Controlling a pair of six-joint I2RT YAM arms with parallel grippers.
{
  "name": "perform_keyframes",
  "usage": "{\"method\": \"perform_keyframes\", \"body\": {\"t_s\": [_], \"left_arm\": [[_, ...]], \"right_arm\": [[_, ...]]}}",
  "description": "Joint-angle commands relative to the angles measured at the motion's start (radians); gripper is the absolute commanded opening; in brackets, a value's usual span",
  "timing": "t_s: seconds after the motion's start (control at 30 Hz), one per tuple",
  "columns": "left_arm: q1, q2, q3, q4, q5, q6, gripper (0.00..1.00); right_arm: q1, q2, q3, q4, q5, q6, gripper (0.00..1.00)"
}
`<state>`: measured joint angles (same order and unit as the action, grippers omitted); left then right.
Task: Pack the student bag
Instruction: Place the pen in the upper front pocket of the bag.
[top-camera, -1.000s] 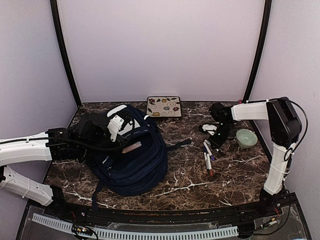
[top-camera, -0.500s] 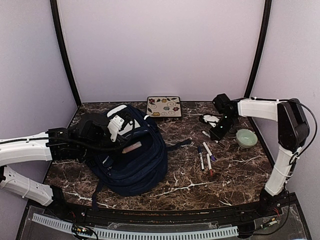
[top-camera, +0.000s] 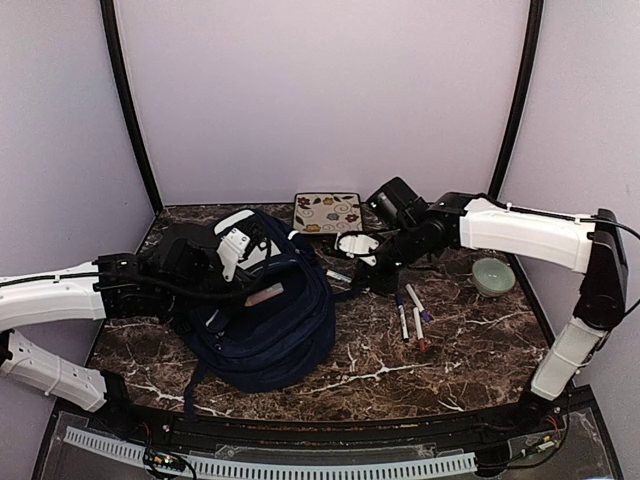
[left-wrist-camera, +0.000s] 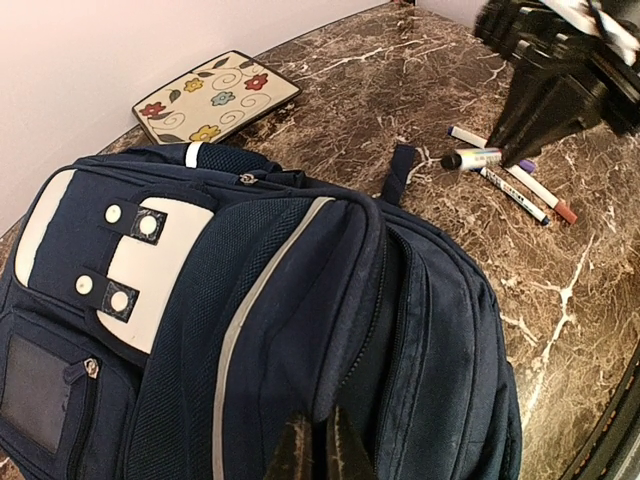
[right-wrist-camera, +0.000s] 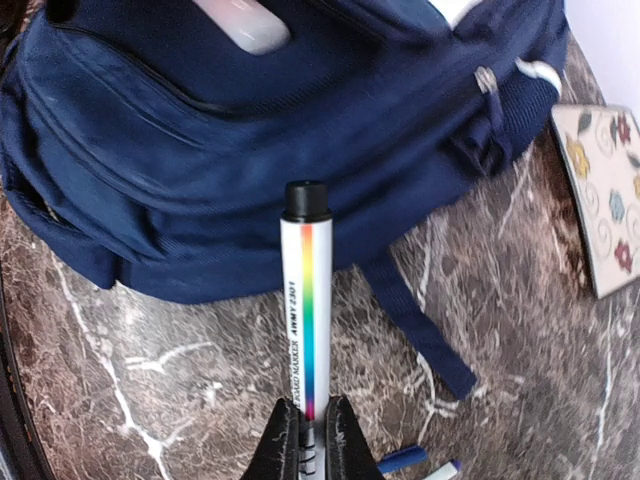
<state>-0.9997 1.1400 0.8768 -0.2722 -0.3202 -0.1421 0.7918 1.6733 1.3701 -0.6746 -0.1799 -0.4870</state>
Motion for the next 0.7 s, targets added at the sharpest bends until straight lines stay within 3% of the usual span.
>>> {"method": "perform_keyframes", "body": {"t_s": [0.0,0.37,0.67], "left_arm": [[0.003,-0.008,0.055,0.059,-0.010,0.002,0.00],[0.003,-0.020,0.080,0.054,-0.025,0.008,0.00],[0.003,-0.048,0.082,0.053,-0.028,0.015,0.00]], "right_arm": [[0.137,-0.028,0.063,0.045,0.099,-0.087,0.05],[0.418,0.064,0.102,0.235,0.425,-0.323,0.05],[0.508,0.197,0.100,0.451,0.636,-0.534,0.04]]}}
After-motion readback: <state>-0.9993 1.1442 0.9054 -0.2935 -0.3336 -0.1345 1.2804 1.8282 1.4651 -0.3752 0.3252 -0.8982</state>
